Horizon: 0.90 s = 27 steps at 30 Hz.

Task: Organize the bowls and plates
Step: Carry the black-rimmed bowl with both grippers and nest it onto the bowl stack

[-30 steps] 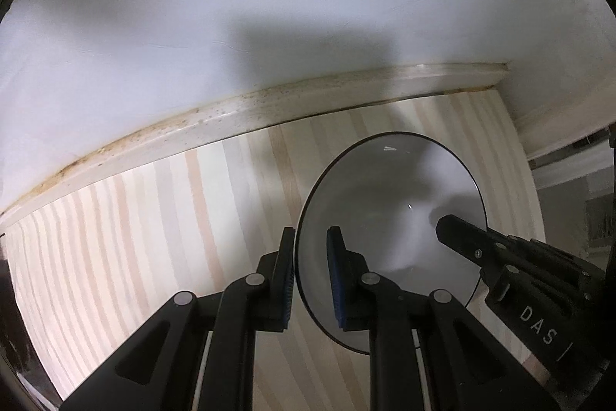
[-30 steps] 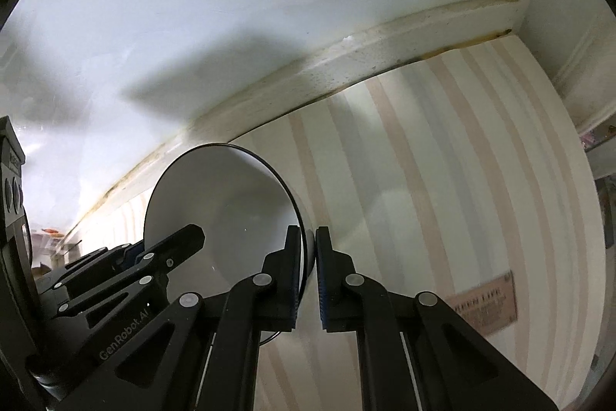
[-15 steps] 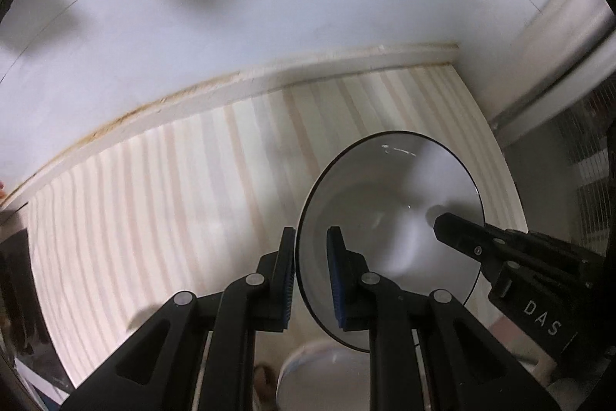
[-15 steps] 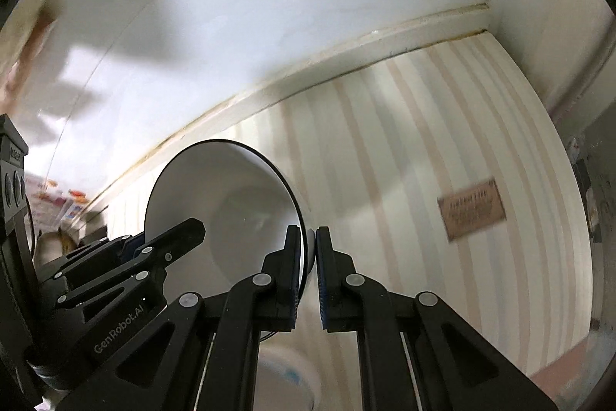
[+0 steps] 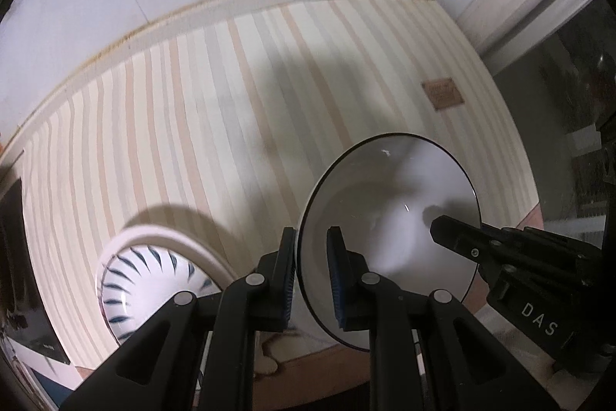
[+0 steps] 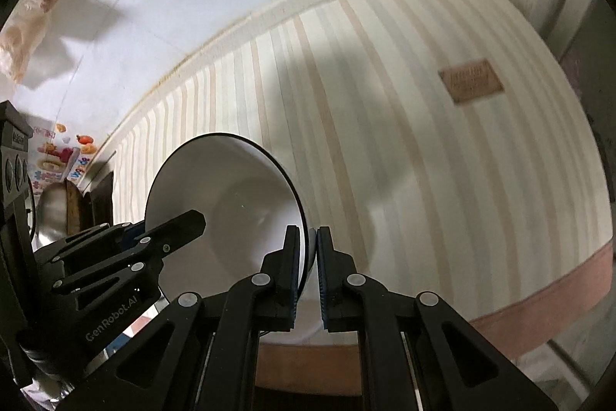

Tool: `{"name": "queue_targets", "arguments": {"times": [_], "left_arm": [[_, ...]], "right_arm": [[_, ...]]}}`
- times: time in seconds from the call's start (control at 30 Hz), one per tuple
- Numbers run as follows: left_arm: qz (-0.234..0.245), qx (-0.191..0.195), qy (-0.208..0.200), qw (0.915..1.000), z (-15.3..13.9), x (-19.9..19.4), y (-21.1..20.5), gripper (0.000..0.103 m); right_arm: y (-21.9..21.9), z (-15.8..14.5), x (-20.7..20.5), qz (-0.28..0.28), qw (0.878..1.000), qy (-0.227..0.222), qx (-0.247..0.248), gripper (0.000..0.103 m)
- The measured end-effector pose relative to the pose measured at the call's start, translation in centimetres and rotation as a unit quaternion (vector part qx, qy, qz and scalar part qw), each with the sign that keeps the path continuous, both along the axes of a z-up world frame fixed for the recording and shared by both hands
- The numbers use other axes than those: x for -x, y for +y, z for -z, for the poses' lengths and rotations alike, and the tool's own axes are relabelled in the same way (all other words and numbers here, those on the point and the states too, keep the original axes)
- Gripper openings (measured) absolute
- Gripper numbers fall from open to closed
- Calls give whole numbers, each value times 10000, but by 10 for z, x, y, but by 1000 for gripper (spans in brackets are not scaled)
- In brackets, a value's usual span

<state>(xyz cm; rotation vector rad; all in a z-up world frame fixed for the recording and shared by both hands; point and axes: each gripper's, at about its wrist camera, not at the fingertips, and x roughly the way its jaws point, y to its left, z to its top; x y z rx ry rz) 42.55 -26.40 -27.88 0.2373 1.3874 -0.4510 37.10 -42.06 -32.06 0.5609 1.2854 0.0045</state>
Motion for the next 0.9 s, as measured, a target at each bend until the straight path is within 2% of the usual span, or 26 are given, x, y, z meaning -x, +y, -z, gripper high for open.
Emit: {"name": "queue_targets", "arguments": {"times": [0.33,0.9], "left_arm": [[97,-313,143,9994,24,18,10,14],[189,-639,253,9975,44,22,10,14]], "right_arm": [[18,30,14,-145,9994,298,-8,10],[25,44,8,-239,9977,633,104,11]]}}
